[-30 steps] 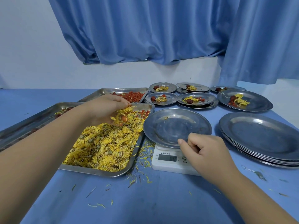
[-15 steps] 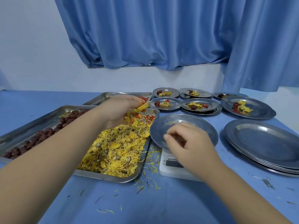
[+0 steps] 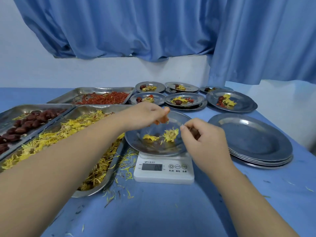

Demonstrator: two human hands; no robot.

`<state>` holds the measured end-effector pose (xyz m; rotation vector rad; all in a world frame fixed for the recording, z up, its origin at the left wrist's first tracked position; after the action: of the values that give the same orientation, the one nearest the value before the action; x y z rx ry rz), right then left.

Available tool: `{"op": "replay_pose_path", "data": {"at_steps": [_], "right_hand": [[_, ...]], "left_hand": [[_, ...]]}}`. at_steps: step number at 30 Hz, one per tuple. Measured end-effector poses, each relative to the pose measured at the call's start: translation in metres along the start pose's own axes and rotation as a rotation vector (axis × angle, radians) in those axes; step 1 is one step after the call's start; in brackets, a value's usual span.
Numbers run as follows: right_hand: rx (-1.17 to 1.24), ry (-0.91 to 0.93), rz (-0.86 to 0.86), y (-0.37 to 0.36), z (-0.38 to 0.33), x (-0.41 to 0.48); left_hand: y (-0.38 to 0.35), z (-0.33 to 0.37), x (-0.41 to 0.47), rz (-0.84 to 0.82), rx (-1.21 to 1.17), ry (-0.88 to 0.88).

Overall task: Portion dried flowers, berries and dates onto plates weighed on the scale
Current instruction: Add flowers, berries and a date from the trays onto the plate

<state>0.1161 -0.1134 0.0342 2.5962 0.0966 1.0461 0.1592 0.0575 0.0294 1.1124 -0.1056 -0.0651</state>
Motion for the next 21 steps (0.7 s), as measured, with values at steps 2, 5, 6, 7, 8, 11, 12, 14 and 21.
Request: {"op": "replay_pose_path", "data": {"at_steps": [2,5,6,7,8,11,12,14,21], "right_hand": [[0.033,-0.001,0.017,0.003,0.000,0.001],[0.060,-0.034,0.033,0.008,0.004,0.002],[0.060,-0.041,0.040,0.009,0.004,0.002],[0.059,-0.043,0.050,0.011,0.005,0.002],[0.062,-0.044,0.062,0.013,0.005,0.002],[0.072,-0.041,0.072,0.014,0.001,0.000],[0.060,-0.031,0.056,0.010,-0.003,-0.002],[0.042,0.014,0.009,-0.002,-0.017,-0.007],[-0.084,0.287,-0.258,-0.087,-0.093,-0.033]], "left_hand": [[0.007,0.000,0.000,0.030,0.049,0.003],[0.016,-0.002,-0.002,0.069,0.080,0.006],[0.019,-0.003,-0.003,0.082,0.059,0.013],[0.022,-0.005,-0.006,0.092,0.022,0.018],[0.024,-0.006,-0.009,0.100,-0.030,0.020],[0.031,-0.014,-0.025,0.110,-0.221,0.018],[0.034,-0.019,-0.032,0.115,-0.294,0.021],[0.043,-0.035,-0.047,0.131,-0.420,0.039],[0.116,-0.129,-0.115,0.320,-0.372,0.226]]}}
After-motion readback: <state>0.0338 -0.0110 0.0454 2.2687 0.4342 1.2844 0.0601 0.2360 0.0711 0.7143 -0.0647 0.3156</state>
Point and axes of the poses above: each hand's wrist, its own x-axis towards the middle knuckle, its own y-axis out of the back of the hand, z = x × y, the point moved 10 cm from there along x, towards the middle knuckle, and after that the axes turned 11 degrees about x, right-handed, at the moved point
